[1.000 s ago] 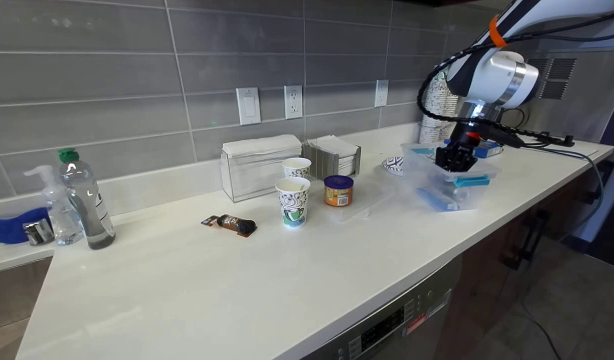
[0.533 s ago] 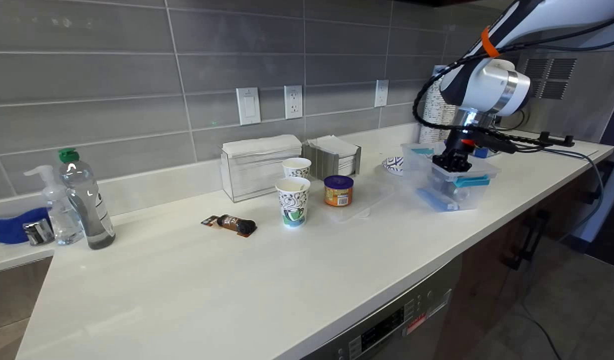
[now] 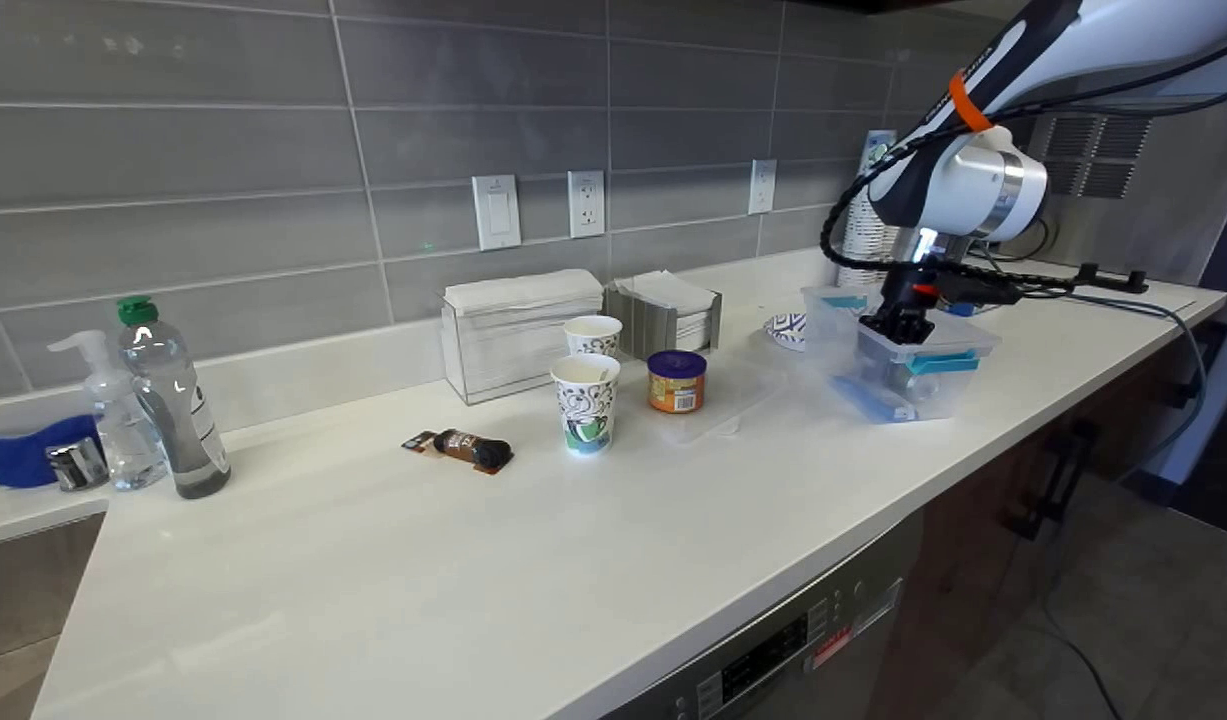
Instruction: Remove the chocolate bar from the basket
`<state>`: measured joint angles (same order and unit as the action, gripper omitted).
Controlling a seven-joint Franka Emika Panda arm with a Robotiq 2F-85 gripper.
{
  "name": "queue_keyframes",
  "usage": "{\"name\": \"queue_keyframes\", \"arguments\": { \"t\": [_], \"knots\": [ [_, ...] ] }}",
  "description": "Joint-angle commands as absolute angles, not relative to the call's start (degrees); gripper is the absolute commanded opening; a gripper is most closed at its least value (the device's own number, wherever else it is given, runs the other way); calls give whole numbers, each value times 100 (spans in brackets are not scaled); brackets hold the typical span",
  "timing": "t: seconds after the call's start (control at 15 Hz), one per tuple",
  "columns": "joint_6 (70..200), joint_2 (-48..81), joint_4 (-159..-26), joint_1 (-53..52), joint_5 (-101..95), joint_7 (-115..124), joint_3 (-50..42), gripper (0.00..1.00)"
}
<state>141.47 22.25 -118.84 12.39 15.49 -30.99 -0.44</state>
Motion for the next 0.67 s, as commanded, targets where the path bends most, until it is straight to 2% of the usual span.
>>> {"name": "queue_keyframes", "arguments": {
  "t": [0.0, 0.6],
  "knots": [
    [14414, 2322, -11943, 1245, 1288, -3016, -9, 32],
    [14530, 2395, -11978, 1276, 1185, -2957, -17, 32]
  ]
}}
